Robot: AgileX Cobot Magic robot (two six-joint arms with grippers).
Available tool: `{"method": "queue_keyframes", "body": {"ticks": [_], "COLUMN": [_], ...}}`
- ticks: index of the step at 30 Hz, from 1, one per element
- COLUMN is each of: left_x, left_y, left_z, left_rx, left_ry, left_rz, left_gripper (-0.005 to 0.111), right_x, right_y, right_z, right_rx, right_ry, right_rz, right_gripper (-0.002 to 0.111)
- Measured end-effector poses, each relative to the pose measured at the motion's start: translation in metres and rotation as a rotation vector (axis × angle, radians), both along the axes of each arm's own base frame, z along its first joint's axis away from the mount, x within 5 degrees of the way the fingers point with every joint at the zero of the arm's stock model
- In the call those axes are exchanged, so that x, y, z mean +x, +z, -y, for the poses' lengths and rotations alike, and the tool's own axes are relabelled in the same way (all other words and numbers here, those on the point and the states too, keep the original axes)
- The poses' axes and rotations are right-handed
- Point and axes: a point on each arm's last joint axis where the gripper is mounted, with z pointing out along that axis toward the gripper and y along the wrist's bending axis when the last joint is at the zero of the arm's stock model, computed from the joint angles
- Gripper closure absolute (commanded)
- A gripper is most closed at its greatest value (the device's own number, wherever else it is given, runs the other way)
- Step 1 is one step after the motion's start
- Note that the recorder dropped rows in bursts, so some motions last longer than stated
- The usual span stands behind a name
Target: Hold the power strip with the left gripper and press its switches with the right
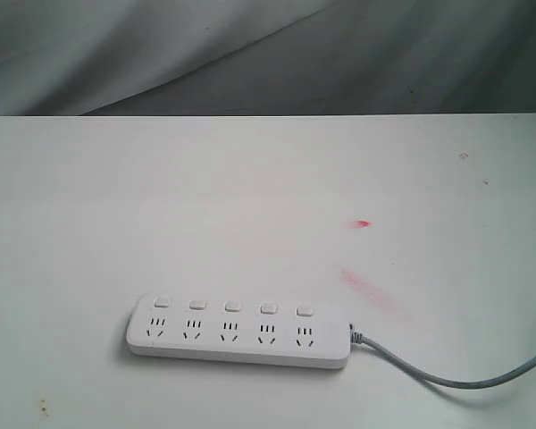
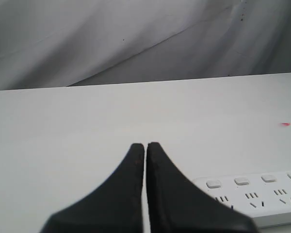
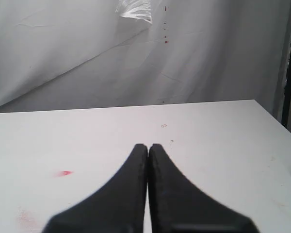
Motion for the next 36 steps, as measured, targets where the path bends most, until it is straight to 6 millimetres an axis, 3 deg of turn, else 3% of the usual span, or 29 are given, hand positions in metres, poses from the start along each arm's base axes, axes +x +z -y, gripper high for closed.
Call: {"method": "queue_keyframes", "body": {"ticks": [23, 28, 36], "left_x": [-0.002, -0.002, 0.016], "left_y": [0.002, 0.045, 0.118], "left_z": [0.000, 0.000, 0.002], "left_rx": [0.005, -0.001, -0.006], "left_ry": [-0.001, -0.001, -0.001], "left_rz": [-0.036, 0.011, 0.051], "left_gripper": [0.104, 0.104, 0.104], "right_x": [0.000, 0.000, 0.000], "right_y": [0.000, 0.000, 0.000], "right_z": [0.000, 0.000, 0.000], "right_rx": [0.000, 0.000, 0.000], "right_ry": [0.000, 0.000, 0.000], "right_rz": [0.000, 0.000, 0.000], "right_gripper": [0.108, 0.108, 0.108]}}
